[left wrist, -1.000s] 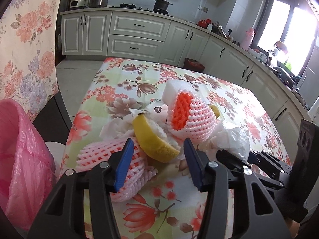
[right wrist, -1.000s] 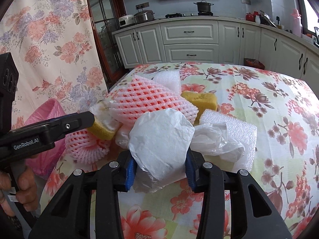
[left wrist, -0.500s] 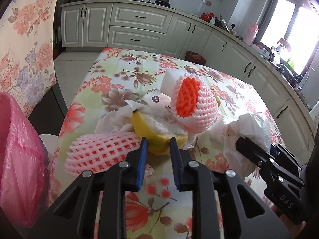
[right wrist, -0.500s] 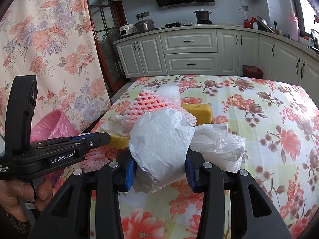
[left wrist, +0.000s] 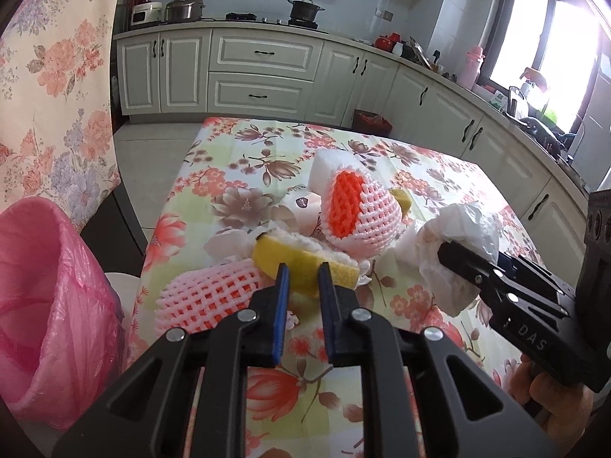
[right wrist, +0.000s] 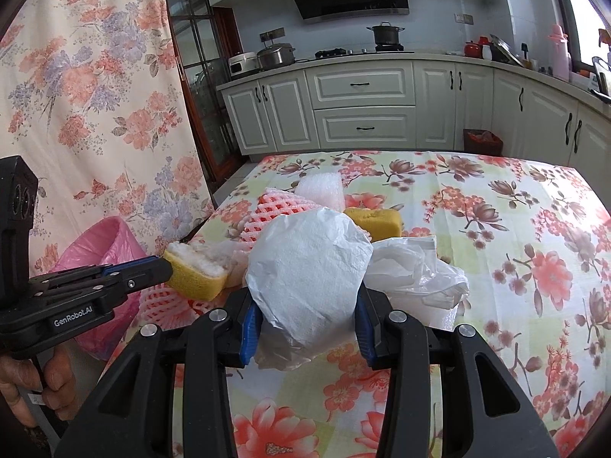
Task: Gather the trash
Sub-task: 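Close the left tool on the yellow sponge and lift it, then carry the sponge with the left tool over the pink bin while the right tool holds the bag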
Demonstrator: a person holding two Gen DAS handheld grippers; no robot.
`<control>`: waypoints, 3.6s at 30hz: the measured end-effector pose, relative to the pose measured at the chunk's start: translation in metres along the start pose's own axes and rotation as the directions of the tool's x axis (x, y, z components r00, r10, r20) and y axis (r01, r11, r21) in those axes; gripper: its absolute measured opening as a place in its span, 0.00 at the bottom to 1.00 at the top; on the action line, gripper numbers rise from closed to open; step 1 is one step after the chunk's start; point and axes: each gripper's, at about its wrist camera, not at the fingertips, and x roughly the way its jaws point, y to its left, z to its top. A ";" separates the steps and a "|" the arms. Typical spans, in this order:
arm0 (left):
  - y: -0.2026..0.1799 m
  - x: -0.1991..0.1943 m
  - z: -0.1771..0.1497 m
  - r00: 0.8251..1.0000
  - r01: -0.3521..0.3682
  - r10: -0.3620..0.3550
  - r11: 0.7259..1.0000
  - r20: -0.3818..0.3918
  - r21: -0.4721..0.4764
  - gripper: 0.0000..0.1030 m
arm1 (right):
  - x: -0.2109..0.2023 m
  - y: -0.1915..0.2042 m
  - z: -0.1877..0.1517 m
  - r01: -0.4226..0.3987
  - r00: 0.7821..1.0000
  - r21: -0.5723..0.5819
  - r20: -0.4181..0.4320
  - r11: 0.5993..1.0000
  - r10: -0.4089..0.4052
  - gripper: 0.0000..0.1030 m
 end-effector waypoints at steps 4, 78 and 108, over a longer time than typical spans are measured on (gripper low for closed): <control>0.001 0.005 -0.007 0.999 -0.003 0.003 1.000 -0.037 0.008 0.16 | 0.001 0.003 -0.001 -0.005 1.000 -0.003 -0.005 1.000 0.005 0.39; 0.089 -0.129 -0.011 0.970 -0.146 0.171 0.978 0.175 -0.147 0.16 | -0.024 0.089 0.026 -0.059 0.997 -0.159 0.038 0.985 0.066 0.39; 0.201 -0.190 -0.054 0.869 -0.397 0.464 0.861 0.171 -0.319 0.16 | 0.013 0.238 0.049 -0.261 0.964 -0.326 -0.037 0.909 0.264 0.39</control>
